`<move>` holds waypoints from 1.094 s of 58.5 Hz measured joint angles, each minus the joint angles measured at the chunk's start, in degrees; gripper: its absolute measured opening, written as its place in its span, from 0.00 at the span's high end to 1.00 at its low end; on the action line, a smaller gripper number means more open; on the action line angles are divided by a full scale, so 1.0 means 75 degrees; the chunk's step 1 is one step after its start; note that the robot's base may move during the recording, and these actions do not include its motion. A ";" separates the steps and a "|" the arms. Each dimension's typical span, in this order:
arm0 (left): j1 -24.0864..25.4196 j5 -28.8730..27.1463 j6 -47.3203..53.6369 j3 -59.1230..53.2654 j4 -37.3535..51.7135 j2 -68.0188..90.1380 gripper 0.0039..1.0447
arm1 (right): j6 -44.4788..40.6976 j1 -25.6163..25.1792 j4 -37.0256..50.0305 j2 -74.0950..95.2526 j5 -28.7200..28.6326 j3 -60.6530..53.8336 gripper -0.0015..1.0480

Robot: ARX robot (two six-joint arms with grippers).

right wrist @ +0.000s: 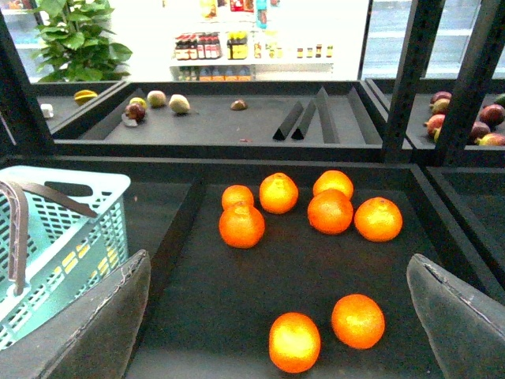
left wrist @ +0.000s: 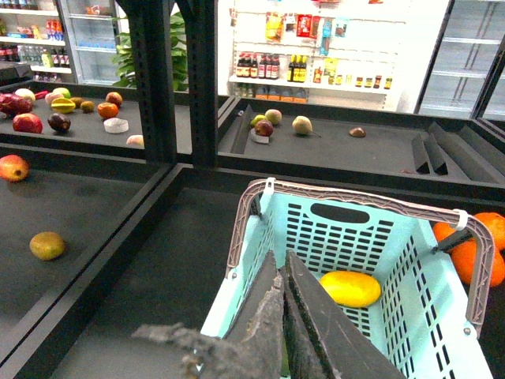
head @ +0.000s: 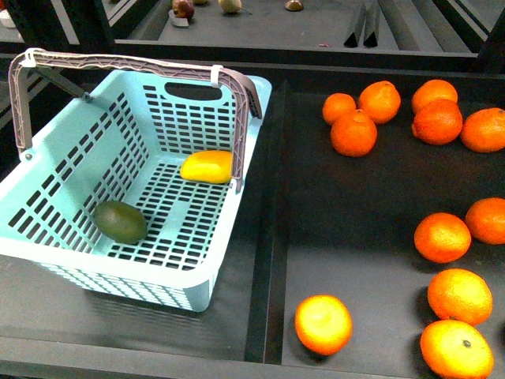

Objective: Pick mango and avocado into basket

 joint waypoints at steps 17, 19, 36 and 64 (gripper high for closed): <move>0.0000 0.0000 0.0000 0.0000 -0.1288 -0.1259 0.81 | 0.0000 0.0000 0.0000 0.0000 0.0000 0.0003 0.08; 0.0000 -0.0003 0.0000 0.0000 -0.1294 -0.1259 0.73 | 0.0003 0.0000 0.0000 0.0000 0.0000 0.0000 0.08; 0.0000 -0.0003 0.0000 0.0000 -0.1294 -0.1259 0.16 | 0.0000 0.0000 0.0000 0.0000 0.0000 0.0003 0.08; 0.0000 -0.0003 0.0009 0.0000 -0.1297 -0.1259 0.08 | 0.0000 0.0000 0.0000 0.0000 0.0000 0.0003 0.08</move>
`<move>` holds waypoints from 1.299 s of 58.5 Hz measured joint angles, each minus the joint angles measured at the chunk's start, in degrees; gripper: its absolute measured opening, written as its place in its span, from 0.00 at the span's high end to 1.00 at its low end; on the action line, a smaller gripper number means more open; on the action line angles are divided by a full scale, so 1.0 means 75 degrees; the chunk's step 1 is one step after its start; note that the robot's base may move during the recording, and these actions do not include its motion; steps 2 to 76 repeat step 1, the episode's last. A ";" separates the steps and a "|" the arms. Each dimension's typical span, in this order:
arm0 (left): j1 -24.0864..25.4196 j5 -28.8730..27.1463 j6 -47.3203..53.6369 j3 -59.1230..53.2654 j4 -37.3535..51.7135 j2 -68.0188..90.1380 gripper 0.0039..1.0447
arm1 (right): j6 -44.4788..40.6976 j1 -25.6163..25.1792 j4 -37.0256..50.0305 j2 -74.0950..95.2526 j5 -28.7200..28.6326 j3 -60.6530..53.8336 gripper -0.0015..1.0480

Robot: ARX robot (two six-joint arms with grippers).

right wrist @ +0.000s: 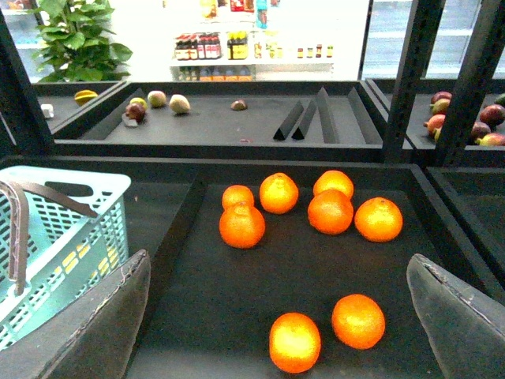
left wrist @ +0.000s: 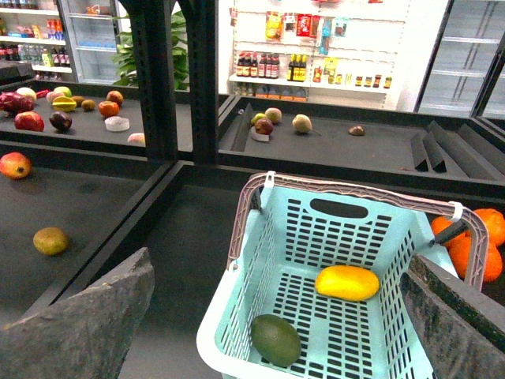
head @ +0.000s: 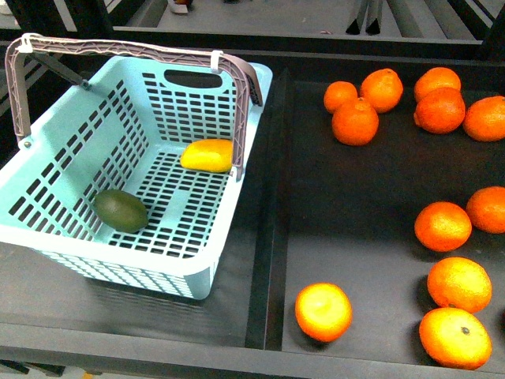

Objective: Pick mango and avocado into basket

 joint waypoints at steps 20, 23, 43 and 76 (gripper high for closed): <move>0.0000 0.0000 0.0000 0.0000 0.0000 0.0000 0.08 | 0.0000 0.0000 0.0000 0.0000 0.0000 -0.0003 0.08; 0.0000 0.0000 0.0000 0.0000 0.0000 0.0000 0.08 | 0.0000 0.0000 0.0000 0.0000 0.0000 -0.0003 0.08; 0.0000 0.0000 0.0000 0.0000 0.0000 0.0000 0.08 | 0.0000 0.0000 0.0000 0.0000 0.0000 -0.0003 0.08; 0.0000 0.0000 0.0000 0.0000 0.0000 0.0000 0.08 | 0.0000 0.0000 0.0000 0.0000 0.0000 -0.0003 0.08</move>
